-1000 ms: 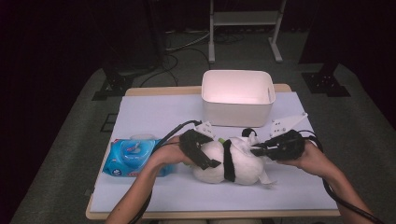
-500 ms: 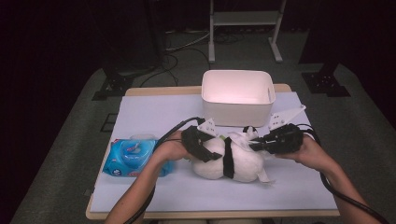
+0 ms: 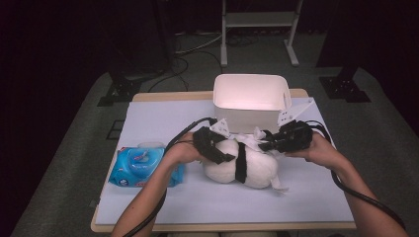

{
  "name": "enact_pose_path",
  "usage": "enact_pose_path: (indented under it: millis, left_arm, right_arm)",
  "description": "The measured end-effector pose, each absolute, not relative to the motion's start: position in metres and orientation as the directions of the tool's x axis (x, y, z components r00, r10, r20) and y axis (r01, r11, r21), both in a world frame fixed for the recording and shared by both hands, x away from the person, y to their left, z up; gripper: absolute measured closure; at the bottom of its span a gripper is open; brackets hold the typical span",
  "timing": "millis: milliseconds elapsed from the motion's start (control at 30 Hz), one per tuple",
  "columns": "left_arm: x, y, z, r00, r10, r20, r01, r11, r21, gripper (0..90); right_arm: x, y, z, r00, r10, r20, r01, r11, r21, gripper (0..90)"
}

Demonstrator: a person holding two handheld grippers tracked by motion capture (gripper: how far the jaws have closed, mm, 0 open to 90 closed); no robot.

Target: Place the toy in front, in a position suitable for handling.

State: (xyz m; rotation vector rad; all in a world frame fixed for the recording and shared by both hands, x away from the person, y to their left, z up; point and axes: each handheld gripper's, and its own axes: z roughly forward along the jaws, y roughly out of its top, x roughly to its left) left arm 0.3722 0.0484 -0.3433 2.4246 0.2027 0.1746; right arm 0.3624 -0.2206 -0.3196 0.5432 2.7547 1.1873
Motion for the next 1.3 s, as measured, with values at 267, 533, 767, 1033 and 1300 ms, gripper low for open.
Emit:
enact_pose_path:
  millis: [267, 533, 767, 1033, 1300]
  left_arm:
    - [0.365, 0.054, -0.346, 0.984, 0.173, 0.039, 0.107, -0.751, 0.652, 25.8]
    - [0.366, 0.049, -0.344, 0.989, 0.15, 0.008, 0.111, -0.762, 0.638, 15.2]
    - [0.37, 0.039, -0.353, 0.991, 0.136, -0.002, 0.111, -0.798, 0.592, 5.9]
    - [0.365, 0.033, -0.358, 0.985, 0.156, 0.075, 0.082, -0.799, 0.596, 17.8]
    - [0.367, 0.038, -0.346, 0.968, 0.198, 0.153, 0.058, -0.771, 0.634, 27.1]
  right_arm:
    - [0.355, -0.219, -0.327, -0.943, 0.329, 0.056, 0.267, 0.642, 0.718, 79.0]
    - [0.343, -0.223, -0.33, -0.939, 0.34, 0.045, 0.263, 0.632, 0.729, 78.9]
    - [0.342, -0.22, -0.331, -0.939, 0.343, 0.02, 0.249, 0.641, 0.726, 78.9]
    - [0.34, -0.22, -0.329, -0.935, 0.353, 0.0, 0.241, 0.639, 0.731, 78.8]
    - [0.347, -0.222, -0.314, -0.918, 0.394, -0.05, 0.235, 0.641, 0.73, 78.9]
